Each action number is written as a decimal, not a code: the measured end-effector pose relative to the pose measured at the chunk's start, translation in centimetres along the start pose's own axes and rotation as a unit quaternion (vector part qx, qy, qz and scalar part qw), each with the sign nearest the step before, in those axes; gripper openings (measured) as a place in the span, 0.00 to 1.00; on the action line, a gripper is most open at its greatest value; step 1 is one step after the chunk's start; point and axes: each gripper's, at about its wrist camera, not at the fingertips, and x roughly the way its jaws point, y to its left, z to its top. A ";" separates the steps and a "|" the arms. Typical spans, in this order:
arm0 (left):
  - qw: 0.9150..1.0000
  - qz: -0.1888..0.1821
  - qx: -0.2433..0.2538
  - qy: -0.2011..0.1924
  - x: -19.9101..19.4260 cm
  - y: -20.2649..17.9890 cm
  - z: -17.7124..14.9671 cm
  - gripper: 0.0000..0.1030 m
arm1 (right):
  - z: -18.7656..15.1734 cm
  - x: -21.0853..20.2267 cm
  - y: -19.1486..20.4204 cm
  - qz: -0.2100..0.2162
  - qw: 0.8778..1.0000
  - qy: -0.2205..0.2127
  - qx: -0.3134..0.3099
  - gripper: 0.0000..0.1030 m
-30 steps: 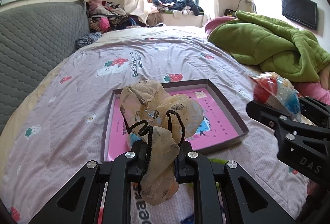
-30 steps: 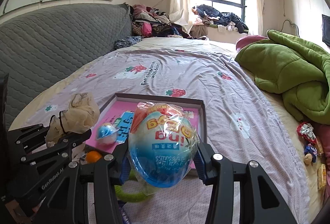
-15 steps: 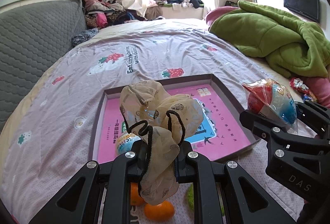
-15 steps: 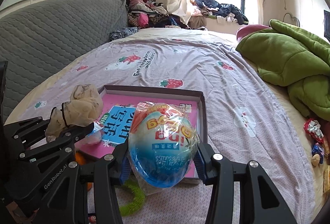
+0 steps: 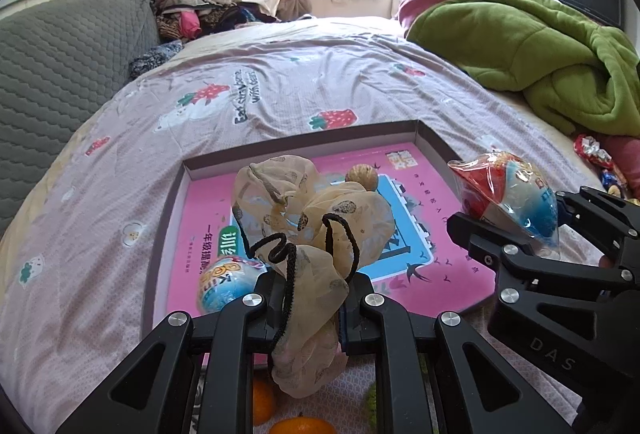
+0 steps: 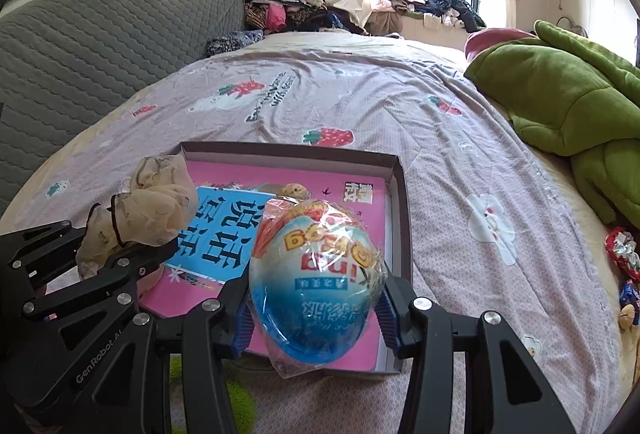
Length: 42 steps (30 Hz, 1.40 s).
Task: Organize objects
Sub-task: 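Carry the mesh pouf with left tool while right tool carries the egg toward the tray, then lower the pouf into the tray and open left tool while right tool releases the egg there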
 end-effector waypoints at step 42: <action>0.995 -0.020 -0.034 0.096 6.3 1.4 -0.4 0.57 | -0.7 4.7 -0.4 -0.014 0.997 0.068 -0.014 0.53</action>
